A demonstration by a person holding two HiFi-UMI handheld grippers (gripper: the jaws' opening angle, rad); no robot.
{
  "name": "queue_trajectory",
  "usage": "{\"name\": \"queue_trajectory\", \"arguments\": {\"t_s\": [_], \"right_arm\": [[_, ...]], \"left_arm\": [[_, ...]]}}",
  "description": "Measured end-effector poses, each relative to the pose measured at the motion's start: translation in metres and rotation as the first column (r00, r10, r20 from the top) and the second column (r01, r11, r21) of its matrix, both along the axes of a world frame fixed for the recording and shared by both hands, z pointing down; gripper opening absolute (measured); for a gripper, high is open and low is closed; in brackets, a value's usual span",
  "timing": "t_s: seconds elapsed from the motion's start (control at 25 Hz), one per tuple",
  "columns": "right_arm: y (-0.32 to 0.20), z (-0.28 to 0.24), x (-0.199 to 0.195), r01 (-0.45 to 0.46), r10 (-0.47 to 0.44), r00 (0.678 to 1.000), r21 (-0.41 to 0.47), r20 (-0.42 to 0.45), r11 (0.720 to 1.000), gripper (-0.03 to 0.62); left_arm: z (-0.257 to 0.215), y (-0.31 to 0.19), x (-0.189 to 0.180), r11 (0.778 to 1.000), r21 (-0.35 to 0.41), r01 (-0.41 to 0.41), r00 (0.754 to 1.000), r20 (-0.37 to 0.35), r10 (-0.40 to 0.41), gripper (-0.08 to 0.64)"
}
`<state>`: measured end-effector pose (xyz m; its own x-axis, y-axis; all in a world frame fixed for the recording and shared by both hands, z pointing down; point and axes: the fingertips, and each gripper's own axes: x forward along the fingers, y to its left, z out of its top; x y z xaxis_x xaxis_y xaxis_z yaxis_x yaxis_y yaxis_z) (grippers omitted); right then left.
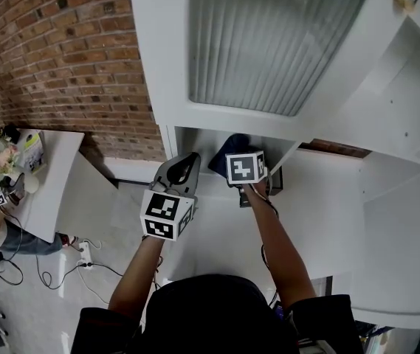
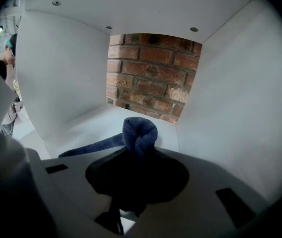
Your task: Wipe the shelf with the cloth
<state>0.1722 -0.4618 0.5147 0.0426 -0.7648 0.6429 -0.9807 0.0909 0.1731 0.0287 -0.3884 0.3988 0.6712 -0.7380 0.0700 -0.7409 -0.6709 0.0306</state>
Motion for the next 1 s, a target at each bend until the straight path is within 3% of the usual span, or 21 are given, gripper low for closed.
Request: {"name": "queue_trajectory", "arguments": {"t_s": [0.56,1.0], "right_arm": [[0.014,-0.012,-0.005,0.022,-0.024,0.999,0.068,0.027,0.997,0.093],[0.064,-0.047,-0.011,0.046,-0.054,0.997,0.157,0.051,0.987,0.092]], "left_arm": [[-0.004,0.008,-0.007,1.000,0.012,0.007,1.000,-0.006,-0.007,0.017],[-0.029,0.058,-0.016,0.999,0.045,0.013,1.000,-0.023,-0.012,0.017]]}}
